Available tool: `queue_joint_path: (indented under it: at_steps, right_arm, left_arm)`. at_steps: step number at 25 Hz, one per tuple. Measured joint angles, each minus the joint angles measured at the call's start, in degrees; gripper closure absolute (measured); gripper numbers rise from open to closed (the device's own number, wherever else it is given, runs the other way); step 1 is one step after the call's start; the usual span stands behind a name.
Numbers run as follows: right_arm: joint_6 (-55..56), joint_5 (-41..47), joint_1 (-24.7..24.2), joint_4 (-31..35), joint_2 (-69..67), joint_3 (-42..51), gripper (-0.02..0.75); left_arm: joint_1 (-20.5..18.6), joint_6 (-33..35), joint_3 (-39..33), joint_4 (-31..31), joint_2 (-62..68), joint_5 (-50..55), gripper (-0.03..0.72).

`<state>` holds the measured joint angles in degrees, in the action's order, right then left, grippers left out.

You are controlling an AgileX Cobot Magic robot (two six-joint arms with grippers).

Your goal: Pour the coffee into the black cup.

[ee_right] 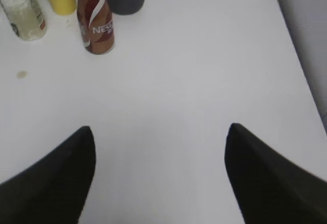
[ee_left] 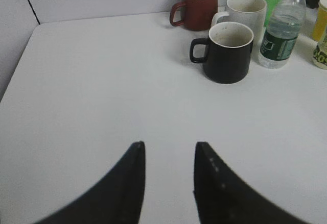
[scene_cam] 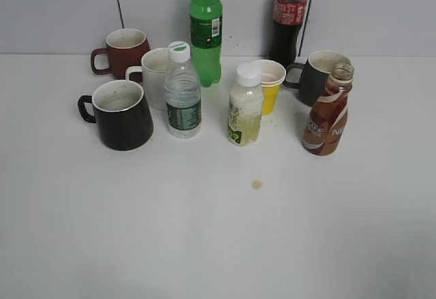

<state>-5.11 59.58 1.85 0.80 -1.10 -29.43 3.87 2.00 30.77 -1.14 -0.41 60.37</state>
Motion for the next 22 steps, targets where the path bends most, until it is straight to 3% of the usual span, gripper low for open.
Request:
queue_joint_path:
  at_steps: [22]
  right_arm:
    - [0.0, 0.0, -0.6, 0.06, 1.57, 0.0, 0.147]
  left_arm:
    - [0.0, 0.0, -0.04, 0.0, 0.0, 0.0, 0.436]
